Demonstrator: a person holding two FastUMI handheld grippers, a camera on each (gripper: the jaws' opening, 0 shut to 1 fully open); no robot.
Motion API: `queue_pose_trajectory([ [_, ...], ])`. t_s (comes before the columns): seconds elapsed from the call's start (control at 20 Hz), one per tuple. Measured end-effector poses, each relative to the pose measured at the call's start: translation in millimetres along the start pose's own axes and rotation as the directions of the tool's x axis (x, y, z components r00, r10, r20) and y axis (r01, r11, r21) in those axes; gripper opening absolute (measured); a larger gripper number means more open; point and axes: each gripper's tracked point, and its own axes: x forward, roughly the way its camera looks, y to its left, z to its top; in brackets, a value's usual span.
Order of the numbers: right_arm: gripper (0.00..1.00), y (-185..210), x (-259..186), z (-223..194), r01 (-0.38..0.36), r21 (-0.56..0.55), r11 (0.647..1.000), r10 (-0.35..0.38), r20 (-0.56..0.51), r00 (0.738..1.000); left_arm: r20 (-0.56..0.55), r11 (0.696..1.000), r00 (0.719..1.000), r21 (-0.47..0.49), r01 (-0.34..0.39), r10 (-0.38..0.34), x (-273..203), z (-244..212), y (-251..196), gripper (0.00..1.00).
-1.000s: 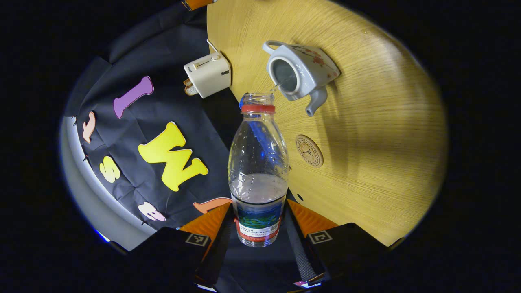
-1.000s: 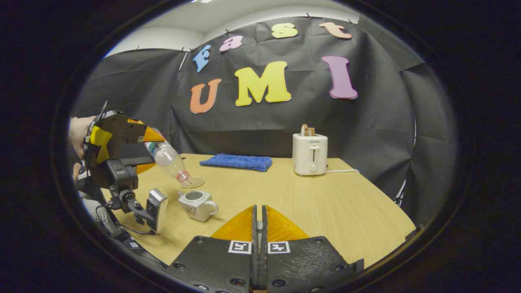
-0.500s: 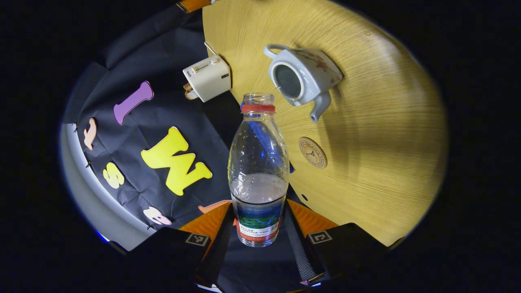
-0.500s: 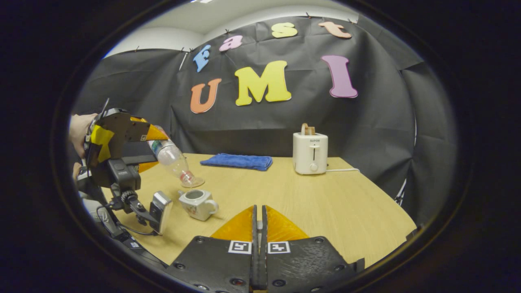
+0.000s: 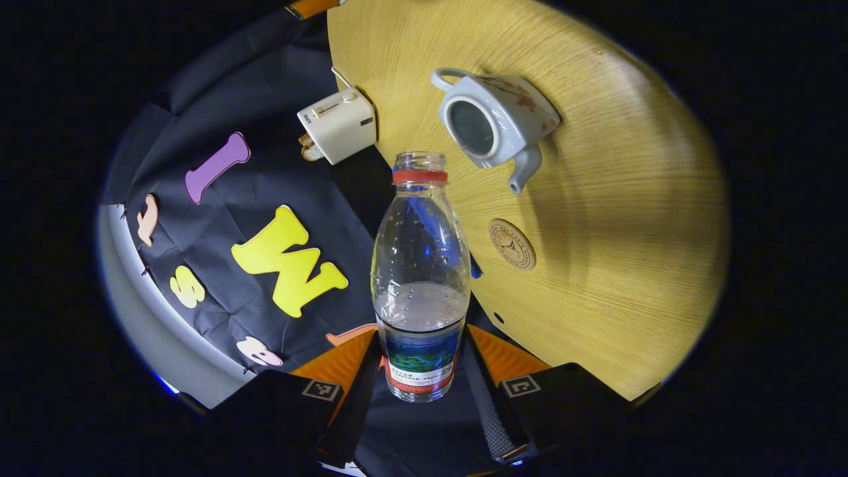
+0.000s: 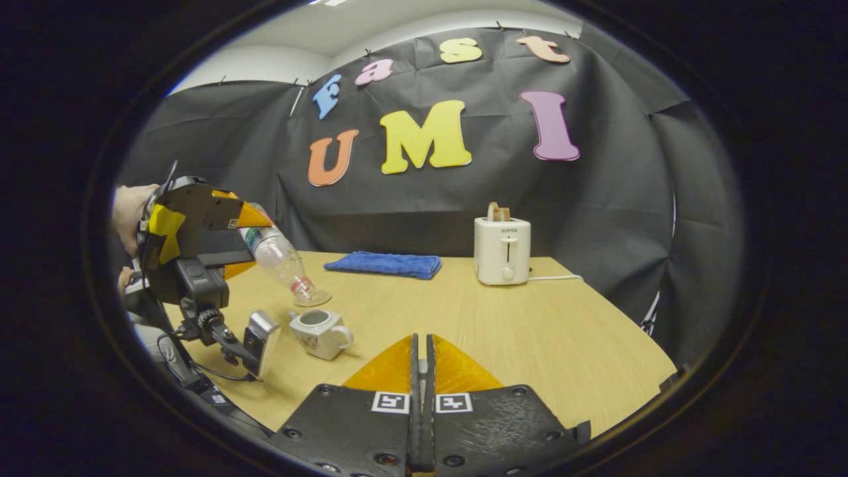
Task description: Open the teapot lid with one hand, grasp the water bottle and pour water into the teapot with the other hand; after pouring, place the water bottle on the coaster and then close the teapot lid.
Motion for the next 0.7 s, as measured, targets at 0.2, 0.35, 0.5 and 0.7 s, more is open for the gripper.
queue_pose_trajectory([
  [0.2, 0.0, -3, -2, 1, 0.004, 0.01, 1.0, -0.004, 0.005, 1.0, 0.004, 1.0, 1.0, -0.025, -0.01, 0.011, -2, -1, 2, 0.73],
  [0.35, 0.0, -4, -3, 4, 0.005, 0.014, 1.0, -0.005, 0.012, 1.0, 0.023, 0.996, 1.0, -0.088, -0.013, 0.015, -4, 0, -1, 0.73],
  [0.5, 0.0, -3, -4, 7, 0.005, 0.014, 1.0, -0.005, 0.018, 1.0, 0.061, 0.976, 0.998, -0.217, 0.03, -0.017, -6, 5, -13, 0.73],
  [0.7, 0.0, 1, -5, 13, -0.004, 0.031, 1.0, 0.003, 0.026, 1.0, 0.078, 0.868, 0.997, -0.496, 0.029, 0.011, -10, -4, -17, 0.73],
])
